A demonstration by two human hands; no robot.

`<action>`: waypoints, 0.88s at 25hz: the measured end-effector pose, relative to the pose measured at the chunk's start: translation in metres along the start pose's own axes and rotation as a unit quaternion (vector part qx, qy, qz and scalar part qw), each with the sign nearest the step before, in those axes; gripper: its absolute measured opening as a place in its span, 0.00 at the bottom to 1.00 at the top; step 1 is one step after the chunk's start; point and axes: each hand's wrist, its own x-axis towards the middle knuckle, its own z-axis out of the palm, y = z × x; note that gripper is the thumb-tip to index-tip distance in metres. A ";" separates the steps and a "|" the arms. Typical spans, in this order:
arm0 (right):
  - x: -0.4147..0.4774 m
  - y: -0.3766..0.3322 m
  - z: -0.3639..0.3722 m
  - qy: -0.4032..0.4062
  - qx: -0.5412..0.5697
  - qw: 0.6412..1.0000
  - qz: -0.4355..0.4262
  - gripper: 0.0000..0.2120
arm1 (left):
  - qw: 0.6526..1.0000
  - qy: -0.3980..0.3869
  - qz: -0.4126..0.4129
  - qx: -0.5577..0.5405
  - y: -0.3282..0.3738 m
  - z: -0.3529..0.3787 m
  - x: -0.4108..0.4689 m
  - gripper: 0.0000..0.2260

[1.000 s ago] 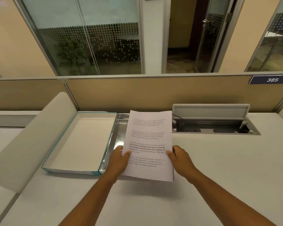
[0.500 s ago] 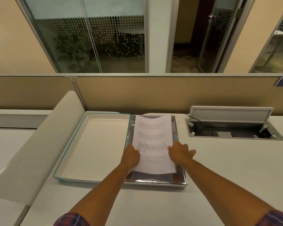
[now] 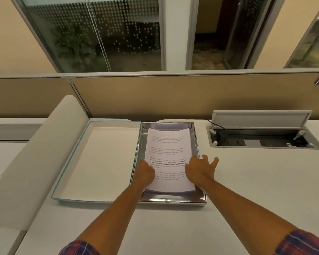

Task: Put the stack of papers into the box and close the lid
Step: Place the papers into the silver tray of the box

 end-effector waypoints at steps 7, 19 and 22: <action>-0.034 -0.010 0.016 0.082 -0.032 0.995 -0.046 0.39 | 0.996 0.003 0.047 0.076 0.002 0.000 -0.017 0.19; -0.051 -0.007 0.044 -0.034 -0.004 0.985 -0.168 0.42 | 0.925 0.059 0.206 0.313 -0.017 0.009 -0.054 0.46; -0.049 -0.008 0.042 -0.037 -0.018 0.984 -0.175 0.42 | 0.902 -0.019 0.230 0.364 -0.026 0.011 -0.051 0.40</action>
